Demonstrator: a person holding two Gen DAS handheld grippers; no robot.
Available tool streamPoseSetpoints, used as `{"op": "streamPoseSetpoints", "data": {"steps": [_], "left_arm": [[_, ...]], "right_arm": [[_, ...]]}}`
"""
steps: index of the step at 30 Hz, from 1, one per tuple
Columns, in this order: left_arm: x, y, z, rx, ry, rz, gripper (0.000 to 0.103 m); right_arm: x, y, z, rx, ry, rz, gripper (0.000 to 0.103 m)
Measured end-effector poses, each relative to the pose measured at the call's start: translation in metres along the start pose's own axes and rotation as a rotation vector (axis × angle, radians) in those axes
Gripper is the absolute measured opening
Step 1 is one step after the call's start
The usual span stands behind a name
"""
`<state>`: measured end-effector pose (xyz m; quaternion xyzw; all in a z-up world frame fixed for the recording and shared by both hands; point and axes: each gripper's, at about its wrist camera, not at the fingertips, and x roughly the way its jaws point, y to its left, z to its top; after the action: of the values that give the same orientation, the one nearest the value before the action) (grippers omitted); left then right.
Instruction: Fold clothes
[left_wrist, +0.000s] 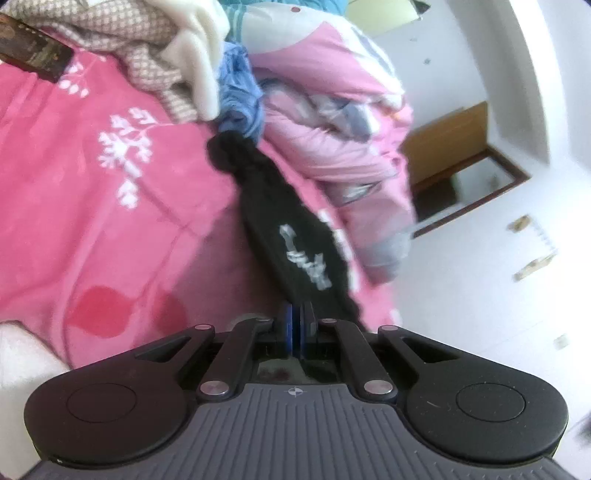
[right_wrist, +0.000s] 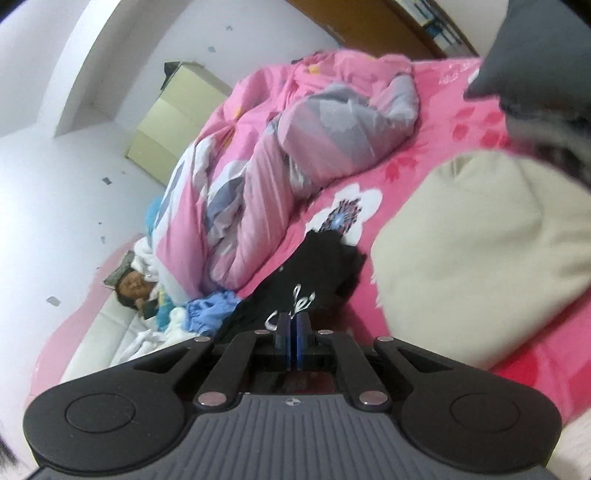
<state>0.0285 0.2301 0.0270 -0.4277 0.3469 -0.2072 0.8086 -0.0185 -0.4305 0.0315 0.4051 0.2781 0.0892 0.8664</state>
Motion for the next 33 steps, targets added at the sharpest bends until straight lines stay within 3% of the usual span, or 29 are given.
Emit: {"op": "streamPoseSetpoints", "data": {"steps": [6,9,16,19,23,25,29,33], "left_arm": [[-0.004,-0.006,-0.003,0.031,0.038,0.046,0.001],[0.0,0.002,-0.016,0.047,0.078,0.121,0.001],[0.017,0.046,-0.042,0.083,0.184,0.342,0.001],[0.028,0.055,-0.05,0.132,0.222,0.394,0.001],[0.037,0.051,-0.055,0.231,0.234,0.415,0.002],[0.036,0.049,-0.056,0.258,0.236,0.42,0.008],[0.02,0.049,-0.055,0.263,0.208,0.44,0.024],[-0.006,0.037,-0.043,0.273,0.144,0.442,0.024]], "right_arm": [[-0.004,0.006,-0.001,0.0,0.028,0.007,0.003],[-0.011,-0.004,-0.017,0.032,0.044,-0.017,0.003],[0.0,-0.07,-0.076,0.189,0.133,-0.163,0.003],[0.014,-0.089,-0.093,0.188,0.157,-0.239,0.003],[0.023,-0.088,-0.1,0.097,0.166,-0.272,0.003],[0.021,-0.084,-0.1,0.054,0.175,-0.28,0.006],[0.006,-0.077,-0.099,0.004,0.179,-0.322,0.025],[-0.016,-0.055,-0.087,-0.074,0.155,-0.38,0.03]]}}
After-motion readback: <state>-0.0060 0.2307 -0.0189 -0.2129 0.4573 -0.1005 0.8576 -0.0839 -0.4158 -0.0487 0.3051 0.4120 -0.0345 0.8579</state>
